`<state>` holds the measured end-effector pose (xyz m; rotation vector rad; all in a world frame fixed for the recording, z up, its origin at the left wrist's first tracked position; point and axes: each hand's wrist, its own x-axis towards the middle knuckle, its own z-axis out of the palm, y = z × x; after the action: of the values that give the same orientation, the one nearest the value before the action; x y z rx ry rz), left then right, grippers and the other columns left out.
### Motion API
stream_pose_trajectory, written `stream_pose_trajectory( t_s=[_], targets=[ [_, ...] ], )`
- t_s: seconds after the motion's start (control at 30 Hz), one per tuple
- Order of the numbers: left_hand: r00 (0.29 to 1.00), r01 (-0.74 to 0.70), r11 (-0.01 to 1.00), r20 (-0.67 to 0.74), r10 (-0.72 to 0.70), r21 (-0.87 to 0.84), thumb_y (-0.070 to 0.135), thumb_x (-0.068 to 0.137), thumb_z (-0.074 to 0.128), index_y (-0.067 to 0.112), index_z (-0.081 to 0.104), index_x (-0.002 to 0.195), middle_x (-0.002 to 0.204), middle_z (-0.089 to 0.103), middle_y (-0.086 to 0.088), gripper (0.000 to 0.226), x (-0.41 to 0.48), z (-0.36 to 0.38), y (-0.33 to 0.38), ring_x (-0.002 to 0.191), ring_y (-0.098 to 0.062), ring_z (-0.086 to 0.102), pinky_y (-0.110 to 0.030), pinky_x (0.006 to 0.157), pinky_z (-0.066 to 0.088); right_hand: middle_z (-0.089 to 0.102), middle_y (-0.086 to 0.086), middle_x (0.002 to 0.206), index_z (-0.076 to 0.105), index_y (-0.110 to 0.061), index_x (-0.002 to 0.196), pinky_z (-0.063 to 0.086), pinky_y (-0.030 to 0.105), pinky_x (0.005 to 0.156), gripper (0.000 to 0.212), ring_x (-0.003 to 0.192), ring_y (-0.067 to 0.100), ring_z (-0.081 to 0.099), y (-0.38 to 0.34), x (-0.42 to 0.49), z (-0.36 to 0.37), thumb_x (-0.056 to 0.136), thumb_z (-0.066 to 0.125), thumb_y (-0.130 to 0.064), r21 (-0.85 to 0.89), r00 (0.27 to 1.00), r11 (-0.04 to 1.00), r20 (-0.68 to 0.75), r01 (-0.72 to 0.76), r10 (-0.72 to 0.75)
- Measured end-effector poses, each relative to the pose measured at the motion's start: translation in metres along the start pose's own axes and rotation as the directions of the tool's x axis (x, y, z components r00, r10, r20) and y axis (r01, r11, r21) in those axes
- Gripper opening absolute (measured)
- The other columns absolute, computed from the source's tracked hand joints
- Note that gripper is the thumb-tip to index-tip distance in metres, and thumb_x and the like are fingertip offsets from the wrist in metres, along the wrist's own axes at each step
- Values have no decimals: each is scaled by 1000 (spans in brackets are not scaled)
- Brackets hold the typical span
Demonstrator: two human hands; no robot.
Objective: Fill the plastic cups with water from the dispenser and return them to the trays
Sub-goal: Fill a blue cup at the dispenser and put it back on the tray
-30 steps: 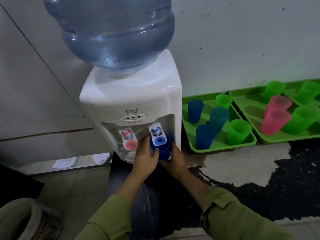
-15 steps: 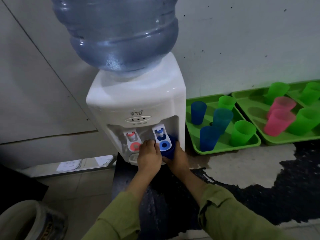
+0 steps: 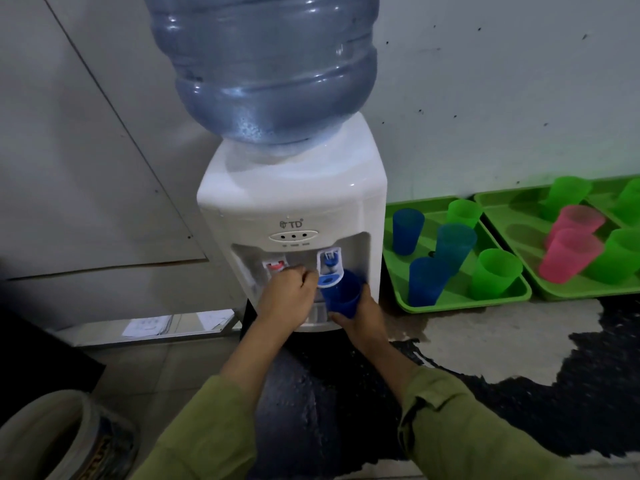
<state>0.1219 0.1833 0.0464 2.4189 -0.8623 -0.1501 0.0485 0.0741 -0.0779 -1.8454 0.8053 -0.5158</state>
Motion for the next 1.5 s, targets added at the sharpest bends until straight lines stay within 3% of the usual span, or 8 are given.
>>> stream_pose_trajectory(
  t_s=[0.1,0.2,0.3,0.37,0.57,0.73,1.03,1.5],
  targets=[
    [965,-132,986,-215,151,97,43,91,47,20,52,65,60,52,9,35,-9,-14,2,54,-8,47,-20,51,31,62,6,120,43,-16,122,50,42,92,70,109,25,59,0,0,0,64,82,-19,-8,1000,1000,0,-2,2],
    [808,-348,935,-485,334,63,33,89,54,20,60,74,67,51,14,21,-13,-32,11,55,-1,42,-6,55,27,61,7,121,43,-15,123,48,35,91,70,110,27,58,-1,0,-1,65,82,-21,-56,1000,998,4,-8,8],
    [619,-471,862,-627,473,185,21,86,58,8,62,80,75,57,-2,15,2,-49,17,73,-15,48,-15,73,30,60,8,122,43,-13,123,46,32,90,70,111,27,57,-2,1,-2,65,82,-22,-75,1000,997,8,-12,13],
    [577,-453,856,-650,495,249,19,84,60,6,64,85,83,59,-10,14,18,-59,21,81,-27,52,-25,80,30,60,8,123,43,-13,123,47,32,91,69,112,27,57,-3,1,-3,66,82,-21,-71,1000,997,16,-10,12],
    [615,-407,854,-594,519,325,33,89,49,12,64,112,115,59,-11,34,44,-56,25,111,-28,50,-38,98,30,60,8,123,42,-14,125,49,38,91,72,111,27,57,-3,0,-4,66,82,-22,-63,1000,998,20,-5,6],
    [587,-375,847,-610,532,377,34,91,45,13,63,115,117,61,-11,36,50,-49,20,110,-33,55,-45,96,36,60,6,124,41,-16,126,48,34,90,72,113,26,57,-3,-1,-4,67,81,-25,-75,1000,997,20,-1,3],
    [556,-339,840,-630,543,424,35,92,40,12,65,111,113,63,-13,39,56,-44,21,106,-34,57,-43,94,34,58,7,126,43,-13,125,44,28,91,68,114,25,55,-2,-2,-5,69,80,-23,-74,1000,997,15,22,-21],
    [515,-345,827,-647,563,445,34,92,40,16,58,114,114,62,-14,34,60,-40,16,106,-34,54,-41,95,31,57,9,126,40,-13,126,46,33,91,70,114,27,55,-2,-3,-5,70,79,-26,-108,999,994,18,28,-27]
  ],
)
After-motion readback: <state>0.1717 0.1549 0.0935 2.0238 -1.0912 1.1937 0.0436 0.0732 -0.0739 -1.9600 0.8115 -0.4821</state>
